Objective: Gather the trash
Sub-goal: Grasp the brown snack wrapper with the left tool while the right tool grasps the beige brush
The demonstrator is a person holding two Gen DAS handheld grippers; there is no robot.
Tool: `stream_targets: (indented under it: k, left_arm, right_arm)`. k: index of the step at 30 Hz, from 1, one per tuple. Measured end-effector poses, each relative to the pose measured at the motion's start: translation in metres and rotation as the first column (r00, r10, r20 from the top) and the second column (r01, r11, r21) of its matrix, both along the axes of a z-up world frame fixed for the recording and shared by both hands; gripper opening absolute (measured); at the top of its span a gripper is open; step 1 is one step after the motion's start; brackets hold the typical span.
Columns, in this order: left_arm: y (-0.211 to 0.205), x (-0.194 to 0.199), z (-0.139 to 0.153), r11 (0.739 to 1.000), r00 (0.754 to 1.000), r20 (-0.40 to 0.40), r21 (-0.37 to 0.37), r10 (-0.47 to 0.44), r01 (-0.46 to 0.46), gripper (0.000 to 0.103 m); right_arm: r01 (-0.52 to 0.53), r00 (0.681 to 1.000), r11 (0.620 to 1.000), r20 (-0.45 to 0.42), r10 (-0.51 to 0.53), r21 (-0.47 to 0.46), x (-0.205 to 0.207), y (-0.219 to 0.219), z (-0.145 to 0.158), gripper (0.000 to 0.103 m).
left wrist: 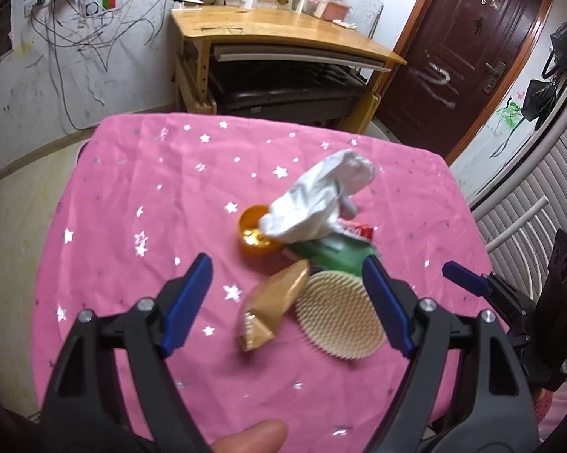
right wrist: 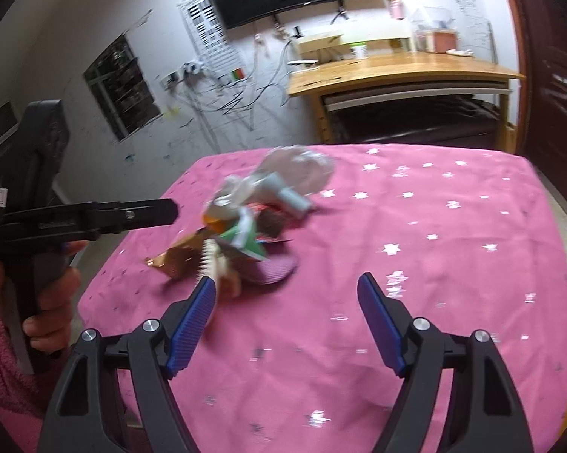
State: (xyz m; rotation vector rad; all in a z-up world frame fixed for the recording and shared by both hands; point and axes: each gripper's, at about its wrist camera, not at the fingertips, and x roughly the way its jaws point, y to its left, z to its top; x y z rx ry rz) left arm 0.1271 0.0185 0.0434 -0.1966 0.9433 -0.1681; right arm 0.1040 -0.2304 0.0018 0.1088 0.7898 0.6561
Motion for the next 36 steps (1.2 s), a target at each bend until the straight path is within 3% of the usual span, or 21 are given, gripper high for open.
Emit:
stream_targets:
  k: [6,14,21,25,28,32,36]
  left_arm:
    - [0.009,-0.004,-0.008,0.998,0.998,0.005,0.006,-0.065,0.065,0.078]
    - [0.016,-0.003,-0.029,0.994,0.995,-0.019,0.028,-0.101,0.101,0.074]
    - [0.015,-0.002,-0.041,0.989,0.989,-0.034,0.034,-0.143,0.144,0.054]
    - [0.015,0.000,-0.048,0.989,0.989,-0.035,0.045,-0.141,0.143,0.034]
    - [0.016,-0.001,-0.054,0.988,0.990,-0.031,0.061,-0.138,0.139,0.022]
    - [0.018,-0.004,-0.056,0.989,0.994,-0.016,0.096,-0.108,0.109,0.017]
    - [0.020,-0.008,-0.055,0.988,0.997,0.003,0.133,-0.080,0.079,0.014]
  right_arm:
    - [-0.086,0.996,0.996,-0.029,0.086,-0.002,-0.004,0.029,-0.001,0.072]
    - [-0.109,0.994,0.992,-0.034,0.107,-0.058,-0.011,0.051,-0.006,0.072]
    - [-0.113,0.993,0.990,-0.043,0.110,-0.082,-0.010,0.065,-0.011,0.072]
    - [-0.117,0.992,0.988,-0.050,0.112,-0.096,-0.009,0.070,-0.014,0.071]
    - [-0.118,0.992,0.986,-0.053,0.113,-0.116,-0.008,0.076,-0.015,0.058]
    - [-0.103,0.994,0.986,-0.052,0.097,-0.133,-0.004,0.083,-0.017,0.031]
    - [-0.086,0.996,0.988,-0.026,0.083,-0.130,-0.001,0.086,-0.015,0.026]
